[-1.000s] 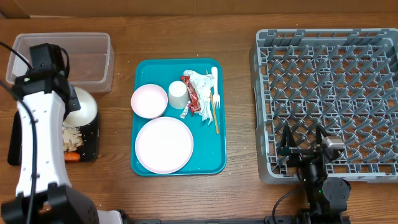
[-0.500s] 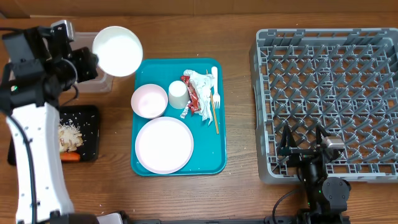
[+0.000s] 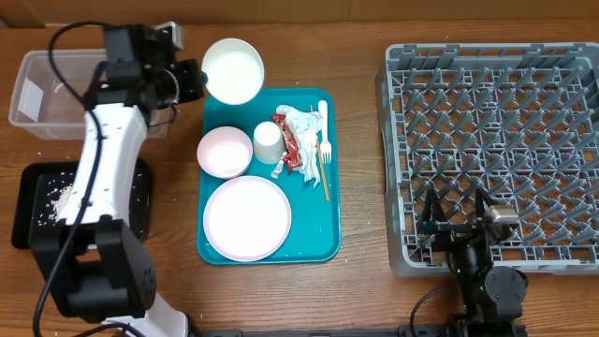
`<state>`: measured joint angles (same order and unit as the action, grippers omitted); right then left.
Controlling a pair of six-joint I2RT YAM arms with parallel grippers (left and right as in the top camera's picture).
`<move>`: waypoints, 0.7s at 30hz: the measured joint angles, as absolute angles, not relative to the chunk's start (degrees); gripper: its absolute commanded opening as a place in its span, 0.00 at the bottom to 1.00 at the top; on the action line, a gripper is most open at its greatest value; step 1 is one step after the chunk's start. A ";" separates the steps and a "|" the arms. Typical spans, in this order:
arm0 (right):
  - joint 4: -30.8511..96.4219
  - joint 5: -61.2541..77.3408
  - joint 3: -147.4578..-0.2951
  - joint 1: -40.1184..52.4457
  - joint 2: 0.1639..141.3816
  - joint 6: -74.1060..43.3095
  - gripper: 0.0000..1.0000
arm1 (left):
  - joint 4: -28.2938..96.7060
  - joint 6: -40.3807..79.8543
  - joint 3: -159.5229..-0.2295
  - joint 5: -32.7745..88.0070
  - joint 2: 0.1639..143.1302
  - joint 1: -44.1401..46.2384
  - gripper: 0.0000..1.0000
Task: Sort waste into correct bins and load items into the dishwasher rack
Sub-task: 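Carry the emptied white bowl back and set it on the teal tray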
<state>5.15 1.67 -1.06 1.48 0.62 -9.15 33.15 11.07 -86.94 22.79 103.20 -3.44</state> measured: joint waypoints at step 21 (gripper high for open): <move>5.13 1.65 -1.06 1.48 0.62 -9.15 1.00 | 33.61 15.11 -86.94 6.61 110.93 0.25 0.07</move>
